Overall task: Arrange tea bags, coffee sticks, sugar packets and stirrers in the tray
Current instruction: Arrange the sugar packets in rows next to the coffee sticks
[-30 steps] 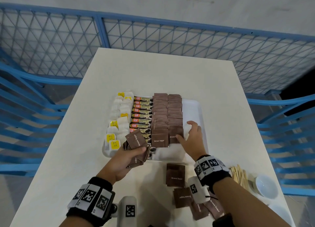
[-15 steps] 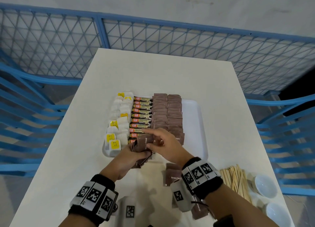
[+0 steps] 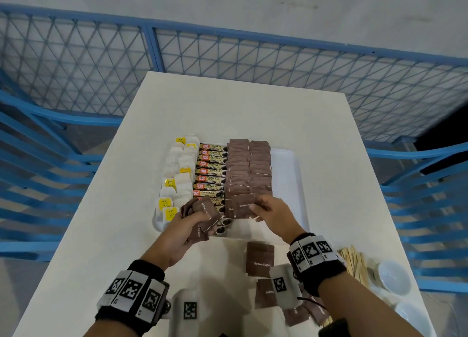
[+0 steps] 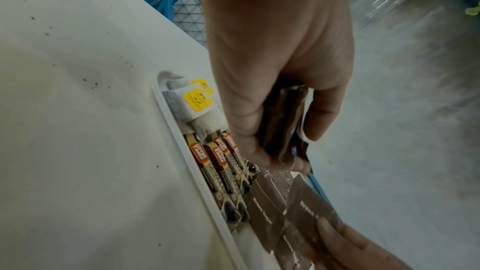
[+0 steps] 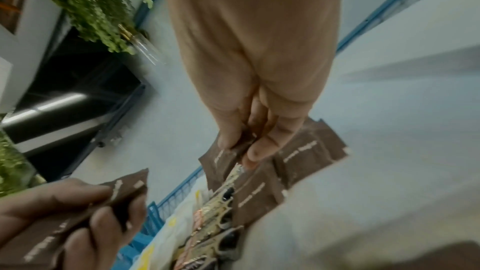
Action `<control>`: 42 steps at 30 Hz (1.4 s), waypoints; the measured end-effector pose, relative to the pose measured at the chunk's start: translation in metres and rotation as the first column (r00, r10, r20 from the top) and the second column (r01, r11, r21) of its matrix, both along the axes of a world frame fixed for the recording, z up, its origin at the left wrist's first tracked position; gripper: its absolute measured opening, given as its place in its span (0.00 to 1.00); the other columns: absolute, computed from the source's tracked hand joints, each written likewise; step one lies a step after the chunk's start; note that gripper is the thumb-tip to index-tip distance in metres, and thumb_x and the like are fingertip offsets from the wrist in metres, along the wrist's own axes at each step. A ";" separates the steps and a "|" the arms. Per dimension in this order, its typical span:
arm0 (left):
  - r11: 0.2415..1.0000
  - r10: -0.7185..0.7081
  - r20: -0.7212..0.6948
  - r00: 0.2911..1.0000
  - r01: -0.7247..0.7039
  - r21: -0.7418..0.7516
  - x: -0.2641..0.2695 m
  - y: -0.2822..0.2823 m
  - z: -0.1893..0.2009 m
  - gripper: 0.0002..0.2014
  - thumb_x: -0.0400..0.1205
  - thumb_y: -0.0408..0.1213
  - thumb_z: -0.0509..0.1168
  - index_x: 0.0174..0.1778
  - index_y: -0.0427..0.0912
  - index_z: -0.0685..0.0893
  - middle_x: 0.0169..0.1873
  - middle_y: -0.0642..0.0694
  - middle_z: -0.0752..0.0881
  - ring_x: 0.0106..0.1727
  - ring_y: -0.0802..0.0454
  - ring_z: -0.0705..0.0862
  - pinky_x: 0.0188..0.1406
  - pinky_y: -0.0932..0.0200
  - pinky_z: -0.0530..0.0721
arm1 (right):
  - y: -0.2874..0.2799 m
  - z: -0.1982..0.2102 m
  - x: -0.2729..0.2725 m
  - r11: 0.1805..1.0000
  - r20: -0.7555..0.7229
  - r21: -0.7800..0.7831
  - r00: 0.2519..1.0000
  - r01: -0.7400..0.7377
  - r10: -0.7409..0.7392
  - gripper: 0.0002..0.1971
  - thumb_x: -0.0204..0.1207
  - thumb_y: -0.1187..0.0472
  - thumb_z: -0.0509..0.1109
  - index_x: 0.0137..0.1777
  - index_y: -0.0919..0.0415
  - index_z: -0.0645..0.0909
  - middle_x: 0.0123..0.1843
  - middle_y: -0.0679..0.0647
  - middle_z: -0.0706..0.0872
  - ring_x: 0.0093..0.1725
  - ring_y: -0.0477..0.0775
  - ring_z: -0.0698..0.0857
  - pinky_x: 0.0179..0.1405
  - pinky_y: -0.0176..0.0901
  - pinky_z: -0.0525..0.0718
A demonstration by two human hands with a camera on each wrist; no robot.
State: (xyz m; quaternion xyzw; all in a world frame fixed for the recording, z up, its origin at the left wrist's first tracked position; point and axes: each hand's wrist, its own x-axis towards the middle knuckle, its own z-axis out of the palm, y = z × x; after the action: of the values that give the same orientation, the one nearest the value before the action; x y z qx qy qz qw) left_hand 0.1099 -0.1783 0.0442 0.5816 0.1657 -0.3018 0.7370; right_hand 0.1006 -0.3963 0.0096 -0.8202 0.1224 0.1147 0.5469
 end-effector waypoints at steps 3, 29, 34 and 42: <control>0.999 0.028 -0.003 1.000 -0.028 -0.022 0.001 0.003 -0.001 0.13 0.79 0.22 0.60 0.53 0.41 0.82 0.37 0.42 0.90 0.33 0.48 0.88 0.41 0.51 0.82 | 0.000 -0.010 -0.003 0.999 -0.059 -0.049 0.998 -0.001 -0.002 0.05 0.78 0.62 0.68 0.50 0.63 0.83 0.40 0.52 0.86 0.38 0.47 0.84 0.38 0.30 0.82; 0.997 0.060 0.009 0.998 -0.059 -0.045 0.000 0.011 -0.001 0.12 0.79 0.20 0.58 0.49 0.39 0.82 0.34 0.42 0.89 0.28 0.48 0.85 0.31 0.57 0.84 | 0.015 -0.030 0.008 0.929 0.113 -0.369 0.993 0.009 0.035 0.08 0.70 0.63 0.74 0.42 0.61 0.76 0.36 0.55 0.80 0.39 0.52 0.77 0.33 0.26 0.69; 0.995 0.077 -0.007 0.997 -0.077 -0.060 0.002 0.009 -0.004 0.13 0.79 0.21 0.59 0.53 0.38 0.82 0.36 0.41 0.90 0.32 0.46 0.87 0.30 0.58 0.87 | 0.019 -0.034 0.007 0.910 0.107 -0.413 0.994 0.027 0.019 0.14 0.72 0.59 0.72 0.46 0.59 0.67 0.45 0.55 0.76 0.44 0.53 0.74 0.37 0.31 0.67; 0.997 0.028 0.024 0.999 -0.027 -0.076 0.001 0.003 -0.005 0.13 0.79 0.20 0.61 0.50 0.40 0.84 0.36 0.43 0.91 0.33 0.47 0.89 0.32 0.57 0.88 | 0.034 -0.008 0.001 0.935 0.162 -0.353 0.984 -0.016 0.078 0.10 0.79 0.53 0.66 0.50 0.59 0.72 0.45 0.49 0.75 0.41 0.45 0.73 0.39 0.28 0.69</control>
State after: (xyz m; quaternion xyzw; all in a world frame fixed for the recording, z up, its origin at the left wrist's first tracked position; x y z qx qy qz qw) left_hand 0.1114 -0.1754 0.0396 0.5549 0.1528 -0.2902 0.7645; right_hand 0.1013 -0.3622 0.0011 -0.9140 0.0730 0.0324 0.3978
